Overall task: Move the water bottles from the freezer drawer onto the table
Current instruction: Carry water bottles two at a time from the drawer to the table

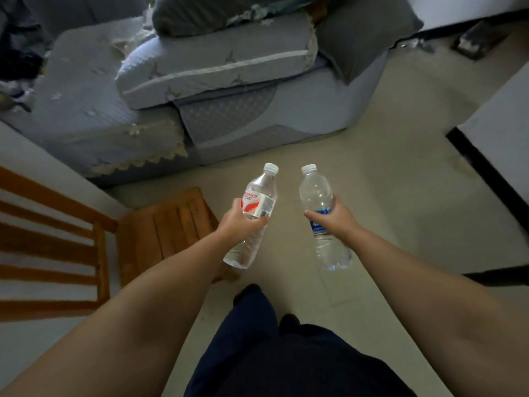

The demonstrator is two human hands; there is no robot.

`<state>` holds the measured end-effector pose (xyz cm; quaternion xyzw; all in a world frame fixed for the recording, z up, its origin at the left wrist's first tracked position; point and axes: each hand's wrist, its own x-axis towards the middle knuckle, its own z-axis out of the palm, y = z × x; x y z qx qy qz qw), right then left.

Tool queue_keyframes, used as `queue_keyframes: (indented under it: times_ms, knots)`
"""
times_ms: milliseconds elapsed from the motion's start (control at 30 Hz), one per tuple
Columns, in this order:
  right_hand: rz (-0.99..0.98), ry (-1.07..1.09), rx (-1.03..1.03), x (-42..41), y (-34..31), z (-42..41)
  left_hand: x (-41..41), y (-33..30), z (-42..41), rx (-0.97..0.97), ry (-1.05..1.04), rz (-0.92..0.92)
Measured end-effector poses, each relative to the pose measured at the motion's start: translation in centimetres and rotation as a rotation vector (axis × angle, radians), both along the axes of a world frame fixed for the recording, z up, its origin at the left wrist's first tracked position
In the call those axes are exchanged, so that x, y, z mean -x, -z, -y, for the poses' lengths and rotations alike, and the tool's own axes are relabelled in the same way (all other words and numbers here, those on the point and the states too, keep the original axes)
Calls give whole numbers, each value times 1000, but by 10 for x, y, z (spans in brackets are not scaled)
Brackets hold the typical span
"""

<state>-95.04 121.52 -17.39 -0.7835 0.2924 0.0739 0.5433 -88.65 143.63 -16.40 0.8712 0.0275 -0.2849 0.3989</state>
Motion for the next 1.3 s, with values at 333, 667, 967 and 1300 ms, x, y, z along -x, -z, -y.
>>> queue_keyframes:
  times_ms: [333, 667, 967, 1300]
  knots:
    - [2, 328, 9, -97, 4, 81, -171, 3, 106, -60, 387, 47]
    - [-43, 688, -80, -160, -1, 141, -301, -5, 215, -137, 647, 96]
    - [-60, 905, -114, -166, 16, 255, -327, 7, 365, -178, 930, 103]
    - [-48, 1080, -30, -158, -9, 419, -334, -14, 575, -16, 1039, 83]
